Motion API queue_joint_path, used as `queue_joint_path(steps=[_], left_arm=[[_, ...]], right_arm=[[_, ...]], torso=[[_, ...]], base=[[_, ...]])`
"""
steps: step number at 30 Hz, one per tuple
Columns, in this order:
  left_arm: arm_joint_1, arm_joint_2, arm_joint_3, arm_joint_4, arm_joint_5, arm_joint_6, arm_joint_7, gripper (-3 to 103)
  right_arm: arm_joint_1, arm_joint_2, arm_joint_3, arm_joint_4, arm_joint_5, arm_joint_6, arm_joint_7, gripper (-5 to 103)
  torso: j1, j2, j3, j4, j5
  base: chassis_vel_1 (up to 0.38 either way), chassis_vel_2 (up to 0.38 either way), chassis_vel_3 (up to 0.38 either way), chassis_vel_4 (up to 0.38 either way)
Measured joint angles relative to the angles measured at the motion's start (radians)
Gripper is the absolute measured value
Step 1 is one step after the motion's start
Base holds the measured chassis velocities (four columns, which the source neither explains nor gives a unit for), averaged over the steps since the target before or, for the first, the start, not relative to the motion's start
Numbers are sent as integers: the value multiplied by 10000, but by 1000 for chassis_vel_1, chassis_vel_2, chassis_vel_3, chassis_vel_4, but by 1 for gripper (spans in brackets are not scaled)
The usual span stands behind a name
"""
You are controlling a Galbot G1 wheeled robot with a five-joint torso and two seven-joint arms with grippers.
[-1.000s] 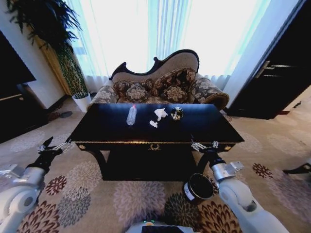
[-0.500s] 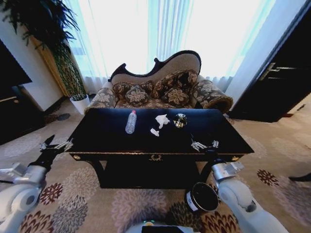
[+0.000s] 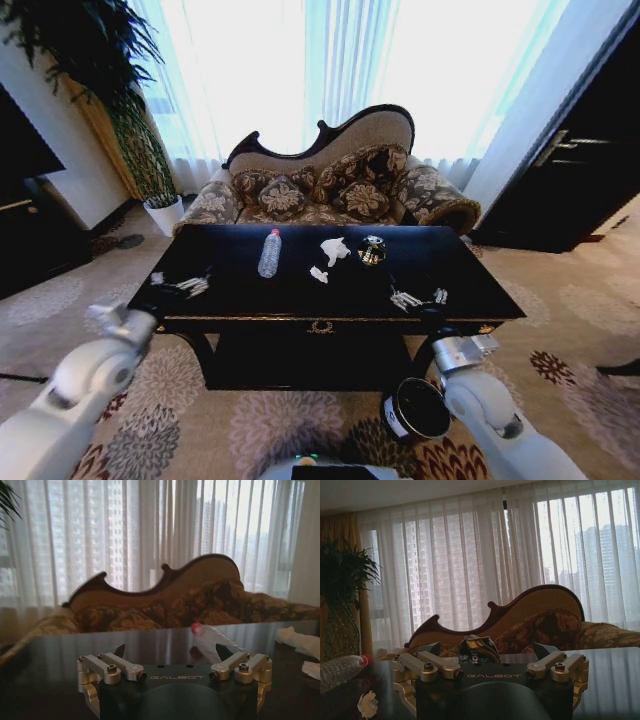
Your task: Move to the front of the table and place the trash on the table into the trash bin.
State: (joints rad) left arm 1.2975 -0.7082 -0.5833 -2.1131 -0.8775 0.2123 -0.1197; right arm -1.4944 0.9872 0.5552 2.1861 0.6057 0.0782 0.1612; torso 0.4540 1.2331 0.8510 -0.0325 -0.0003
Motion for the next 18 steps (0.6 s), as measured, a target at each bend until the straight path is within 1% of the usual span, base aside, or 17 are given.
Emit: queue_joint_path(steps=[1,3,4,5,6,7,8,9,10,11,14,15,16,17,18], left_arm=[[0,0,0,0,0,0,0,100],[-692,77,733,186,-145,25,-305,100],[-1294,86,1386,320,-336,34,-604,100],[-1638,85,1743,396,-416,39,-774,100],[-1638,85,1743,396,-416,39,-774,100],[-1904,80,2007,449,-444,39,-889,100],[-2214,62,2319,496,-470,39,-1014,103],[-2570,26,2683,527,-527,52,-1202,101],[-2787,-4,2916,550,-551,80,-1321,98],[-2787,-4,2916,550,-551,80,-1321,98],[-3241,-115,3554,739,-453,195,-1650,96],[-3396,-196,3768,858,-397,231,-1783,97],[-3396,-196,3768,858,-397,231,-1783,97],[-3522,-257,3928,940,-364,255,-1862,101],[-3783,-366,4228,1072,-327,281,-1987,97]], right_arm=[[0,0,0,0,0,0,0,100],[-11,25,29,6,0,-6,0,100],[-4,44,40,-7,0,-14,0,100],[12,55,42,-37,0,-28,0,100],[12,55,42,-37,0,-28,0,100],[27,64,41,-63,0,-44,0,100],[45,73,30,-90,-2,-60,0,100],[68,75,10,-123,-11,-82,1,100],[86,75,-7,-146,-21,-95,1,100],[86,75,-7,-146,-21,-95,1,100],[146,75,-39,-191,-55,-129,7,100],[163,75,-44,-195,-58,-141,14,100],[163,75,-44,-195,-58,-141,14,100],[173,74,-46,-195,-58,-149,15,100],[181,75,-46,-201,-58,-160,15,100]], torso=[[0,0,0,0,0],[0,0,0,-1,1],[-2,1,-1,-1,1],[-2,0,-1,-1,-1],[-2,0,-1,-1,-1],[-2,0,-1,-1,1],[-2,0,-1,0,2],[-1,1,0,0,2],[-1,0,0,0,2],[-1,0,0,0,2],[-1,0,0,0,3],[-1,0,-1,2,1],[-1,0,-1,2,1],[-1,0,0,2,1],[-2,0,-1,2,0]], base=[[0,0,0,0],[0,0,0,0],[0,0,0,0],[0,0,0,0],[0,0,0,0],[0,0,0,0],[0,0,0,0],[0,0,0,0],[0,0,0,0],[0,0,0,0],[0,0,0,0],[0,0,0,0],[0,0,0,0],[0,0,0,0],[0,0,0,0]])
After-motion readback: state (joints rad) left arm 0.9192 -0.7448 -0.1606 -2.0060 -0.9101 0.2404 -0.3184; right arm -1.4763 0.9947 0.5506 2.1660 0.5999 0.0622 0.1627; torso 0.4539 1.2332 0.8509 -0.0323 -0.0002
